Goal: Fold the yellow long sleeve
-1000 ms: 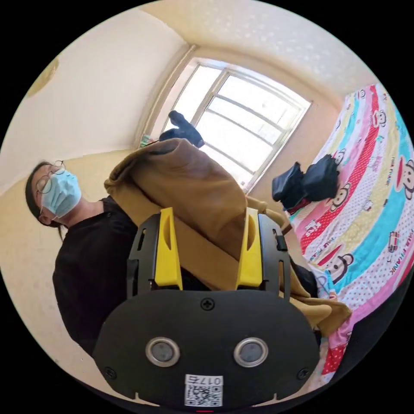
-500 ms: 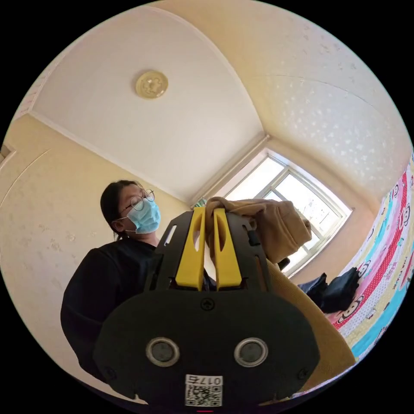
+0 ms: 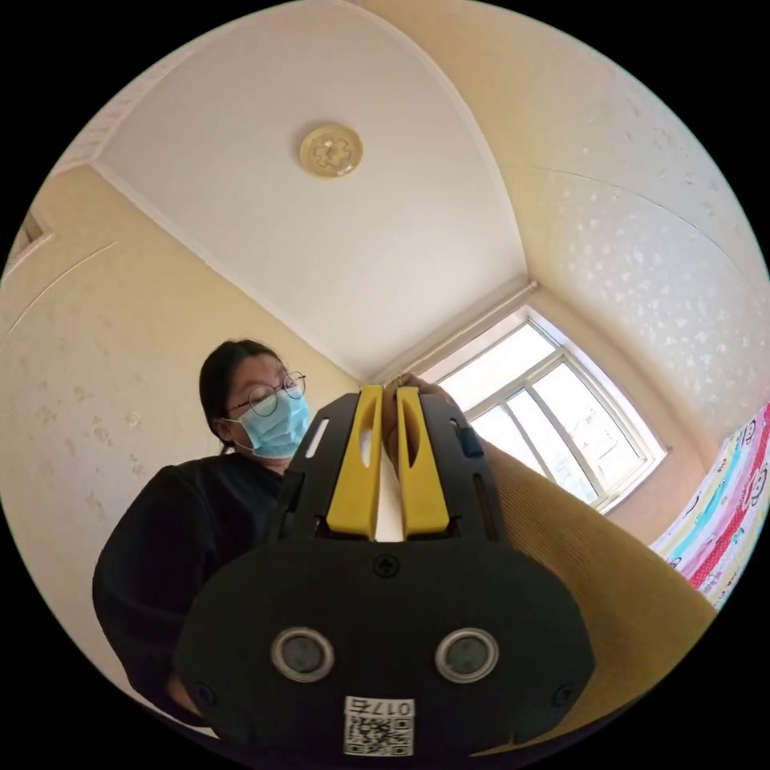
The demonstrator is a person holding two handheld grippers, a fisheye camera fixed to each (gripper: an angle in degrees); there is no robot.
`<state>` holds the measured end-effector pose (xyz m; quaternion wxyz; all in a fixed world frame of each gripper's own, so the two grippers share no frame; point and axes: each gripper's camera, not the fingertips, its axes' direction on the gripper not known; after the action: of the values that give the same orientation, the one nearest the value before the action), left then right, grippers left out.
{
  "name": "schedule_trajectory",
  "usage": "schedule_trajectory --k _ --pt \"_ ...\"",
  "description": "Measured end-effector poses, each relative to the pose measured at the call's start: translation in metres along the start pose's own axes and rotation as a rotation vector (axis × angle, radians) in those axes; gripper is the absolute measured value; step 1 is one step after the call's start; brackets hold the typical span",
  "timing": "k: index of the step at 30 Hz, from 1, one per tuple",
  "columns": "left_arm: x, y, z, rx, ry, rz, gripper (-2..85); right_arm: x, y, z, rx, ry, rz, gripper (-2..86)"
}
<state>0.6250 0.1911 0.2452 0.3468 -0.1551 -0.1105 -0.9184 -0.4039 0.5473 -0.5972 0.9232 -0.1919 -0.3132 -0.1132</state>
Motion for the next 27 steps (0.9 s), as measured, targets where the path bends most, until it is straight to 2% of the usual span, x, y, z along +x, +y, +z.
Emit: schedule_trajectory --k 3,6,10,14,19,24,27 --pt "0.041 -0.001 0.034 -0.023 -0.064 0.158 18.2 -0.005 -0.003 0.015 -0.016 0.035 -0.056 2.3" --pt "0.079 0.004 0.062 -0.046 -0.141 0.306 18.2 -0.010 -0.005 0.052 -0.149 0.160 -0.088 2.3" --pt "0.119 0.018 0.093 -0.061 -0.072 0.451 18.3 -0.025 0.003 0.124 -0.312 0.532 -0.207 2.3" --pt "0.149 0.040 0.105 0.013 -0.158 0.492 18.1 -0.036 0.022 0.202 -0.423 0.878 -0.400 2.3" --pt "0.188 0.072 0.107 0.122 -0.288 0.513 18.9 -0.030 0.041 0.260 -0.404 1.013 -0.526 2.3" --pt "0.228 0.083 0.104 0.206 -0.220 0.511 20.8 -0.008 0.071 0.327 -0.450 1.208 -0.635 2.2" --pt "0.257 0.093 0.097 0.300 -0.336 0.469 20.9 0.022 0.088 0.359 -0.479 1.331 -0.636 2.2"
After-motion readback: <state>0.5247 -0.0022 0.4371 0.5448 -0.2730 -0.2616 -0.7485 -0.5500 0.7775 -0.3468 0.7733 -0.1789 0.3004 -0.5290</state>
